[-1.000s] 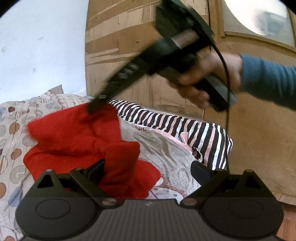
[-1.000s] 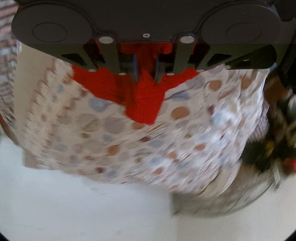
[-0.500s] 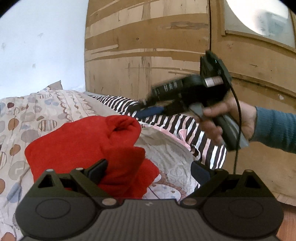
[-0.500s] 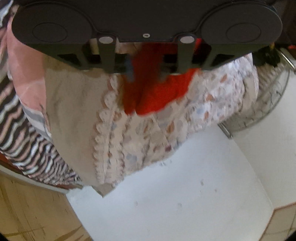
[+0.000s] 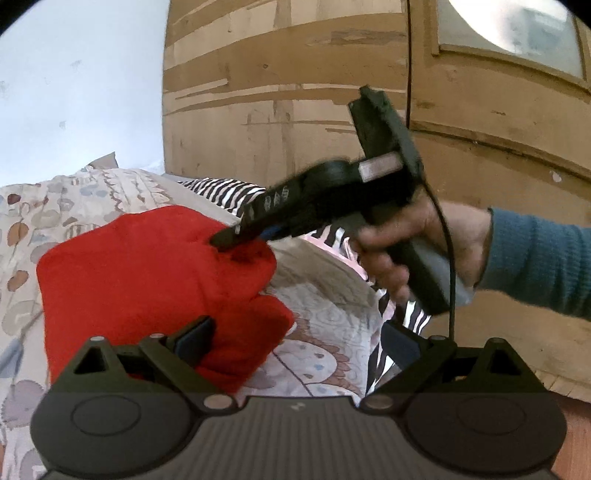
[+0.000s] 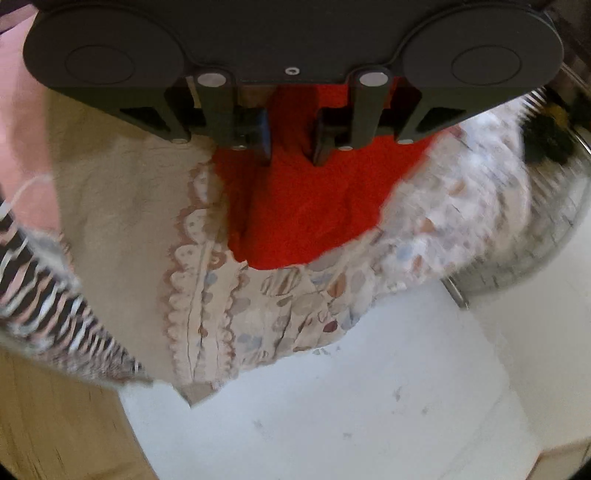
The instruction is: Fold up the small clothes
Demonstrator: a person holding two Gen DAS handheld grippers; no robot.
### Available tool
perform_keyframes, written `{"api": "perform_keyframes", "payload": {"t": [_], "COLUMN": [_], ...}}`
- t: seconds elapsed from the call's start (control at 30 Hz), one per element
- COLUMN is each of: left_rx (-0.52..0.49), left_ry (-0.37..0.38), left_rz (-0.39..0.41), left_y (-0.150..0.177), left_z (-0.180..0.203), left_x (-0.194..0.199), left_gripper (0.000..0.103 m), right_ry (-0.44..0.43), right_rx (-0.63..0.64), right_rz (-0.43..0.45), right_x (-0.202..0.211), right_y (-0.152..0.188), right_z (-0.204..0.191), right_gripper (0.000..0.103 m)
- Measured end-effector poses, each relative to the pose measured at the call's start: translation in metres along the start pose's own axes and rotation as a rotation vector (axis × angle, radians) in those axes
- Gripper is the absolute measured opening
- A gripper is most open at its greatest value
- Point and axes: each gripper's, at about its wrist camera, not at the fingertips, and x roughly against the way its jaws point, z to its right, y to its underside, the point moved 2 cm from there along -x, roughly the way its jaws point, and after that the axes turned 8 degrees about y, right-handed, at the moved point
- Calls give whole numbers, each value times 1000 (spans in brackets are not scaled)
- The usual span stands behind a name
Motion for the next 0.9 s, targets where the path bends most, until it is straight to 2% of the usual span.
{"api": "perform_keyframes", "payload": {"t": [0.07,0.13,0.2,0.3,0.47,0.57,0.67,0.73,0.83,0.9], "left_rx": [-36,-45,-20,47,209,318,500,628,752,784], "left_ry": [-11,-16,-4,-18,-174,-264,-320,-350,-305,-282], "left_rz": [-16,-8,25,103,212,262,225,167,160,168], "left_y": [1,-1,-4,-10,-14,-9,1,12,27,34], "left_z": [4,6,4,0,-21,-42,-72,-92,-110,-114], "left_x": [-3,2,15,41,78,92,96,92,88,90], "left_gripper": [98,98,98,101,102,102,102,102,102,102], "right_ry": [19,-11,-34,-27,-12,7,56,114,134,99], "right_rx": [15,-44,-84,-77,-87,-104,-109,-107,-122,-122], "right_rz": [-3,-8,-13,-10,-4,9,50,109,191,228], "right_x": [-4,-5,-4,-4,-5,-3,5,15,33,44], "right_y": [11,14,13,14,12,13,17,20,26,31], "right_z": [5,15,21,19,15,15,10,2,-12,-23], "right_gripper": [23,23,24,25,27,33,46,74,91,99]}}
